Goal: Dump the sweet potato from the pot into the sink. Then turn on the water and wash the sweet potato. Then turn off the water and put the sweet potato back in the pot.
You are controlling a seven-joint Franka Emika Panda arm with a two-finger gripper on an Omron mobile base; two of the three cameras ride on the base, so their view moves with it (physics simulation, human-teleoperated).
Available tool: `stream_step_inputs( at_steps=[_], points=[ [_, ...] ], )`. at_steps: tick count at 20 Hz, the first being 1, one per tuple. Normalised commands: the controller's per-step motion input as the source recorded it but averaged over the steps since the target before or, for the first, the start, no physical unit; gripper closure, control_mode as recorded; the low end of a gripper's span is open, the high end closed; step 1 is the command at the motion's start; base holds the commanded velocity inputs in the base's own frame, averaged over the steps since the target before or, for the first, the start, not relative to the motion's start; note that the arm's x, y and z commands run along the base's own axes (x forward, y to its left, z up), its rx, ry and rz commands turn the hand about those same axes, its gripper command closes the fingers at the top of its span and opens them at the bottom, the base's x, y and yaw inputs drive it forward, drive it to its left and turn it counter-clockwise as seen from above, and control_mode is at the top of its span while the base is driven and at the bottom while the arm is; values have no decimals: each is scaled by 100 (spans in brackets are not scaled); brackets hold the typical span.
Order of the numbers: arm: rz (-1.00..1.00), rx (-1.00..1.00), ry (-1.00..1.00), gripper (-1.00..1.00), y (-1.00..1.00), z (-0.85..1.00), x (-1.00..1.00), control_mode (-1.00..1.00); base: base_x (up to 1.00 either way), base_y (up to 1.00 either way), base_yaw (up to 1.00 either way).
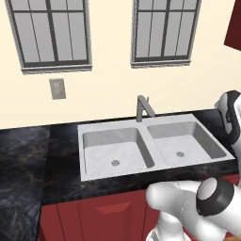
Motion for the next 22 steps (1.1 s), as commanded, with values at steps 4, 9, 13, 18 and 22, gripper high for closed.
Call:
stream_step_inputs(
  at_steps=[4, 9, 13, 18, 22],
  points=[
    [-34, 11, 0, -100, -70, -18, 0, -100, 0, 0, 0],
    [-45, 9, 0, -100, -62, -16, -1, -100, 0, 0, 0],
    [-45, 7, 0, -100, -55, -15, -1, -100, 0, 0, 0],
    [-29, 8, 0, -100, -45, -9, 0, -100, 0, 0, 0],
    [-7, 12, 0, -100, -57, -10, 0, -100, 0, 0, 0]
  ],
)
